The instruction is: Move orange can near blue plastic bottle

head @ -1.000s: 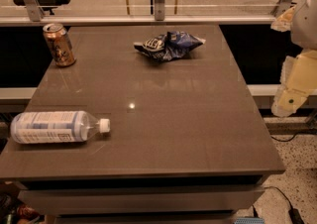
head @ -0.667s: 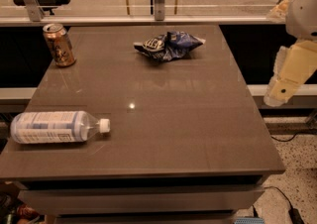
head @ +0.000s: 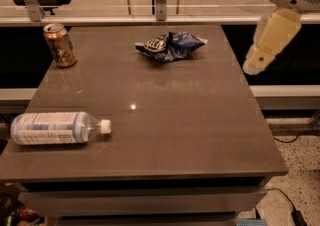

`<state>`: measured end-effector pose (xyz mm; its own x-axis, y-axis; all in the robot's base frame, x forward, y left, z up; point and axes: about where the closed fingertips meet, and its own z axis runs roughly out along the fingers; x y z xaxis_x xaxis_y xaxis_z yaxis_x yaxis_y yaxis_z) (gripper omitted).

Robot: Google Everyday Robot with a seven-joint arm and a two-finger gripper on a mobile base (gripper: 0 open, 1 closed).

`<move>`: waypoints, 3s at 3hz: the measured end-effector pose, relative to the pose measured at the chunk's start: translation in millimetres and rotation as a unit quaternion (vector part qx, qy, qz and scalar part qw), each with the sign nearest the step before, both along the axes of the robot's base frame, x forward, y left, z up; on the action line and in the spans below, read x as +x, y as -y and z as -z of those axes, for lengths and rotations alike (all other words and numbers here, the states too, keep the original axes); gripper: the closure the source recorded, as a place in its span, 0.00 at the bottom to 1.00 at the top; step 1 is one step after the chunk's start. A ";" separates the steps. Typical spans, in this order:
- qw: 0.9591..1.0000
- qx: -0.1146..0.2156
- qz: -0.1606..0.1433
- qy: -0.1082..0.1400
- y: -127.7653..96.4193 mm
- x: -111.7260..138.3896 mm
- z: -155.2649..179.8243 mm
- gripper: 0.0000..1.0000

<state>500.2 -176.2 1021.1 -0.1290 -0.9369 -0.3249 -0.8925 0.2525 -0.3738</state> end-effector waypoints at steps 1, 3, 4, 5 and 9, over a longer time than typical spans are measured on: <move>0.999 0.036 -0.009 0.031 -30.5 24.6 -23.8 0.00; 0.988 0.134 -0.038 0.061 -114.6 55.3 -64.0 0.00; 0.981 0.177 -0.059 0.058 -150.0 62.9 -72.9 0.00; 0.975 0.202 -0.082 0.051 -183.6 64.0 -76.7 0.00; 0.969 0.219 -0.115 -0.010 -272.0 65.0 -9.4 0.00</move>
Offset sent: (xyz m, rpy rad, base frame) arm 0.0686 0.1200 0.0728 0.2900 -0.1491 0.0565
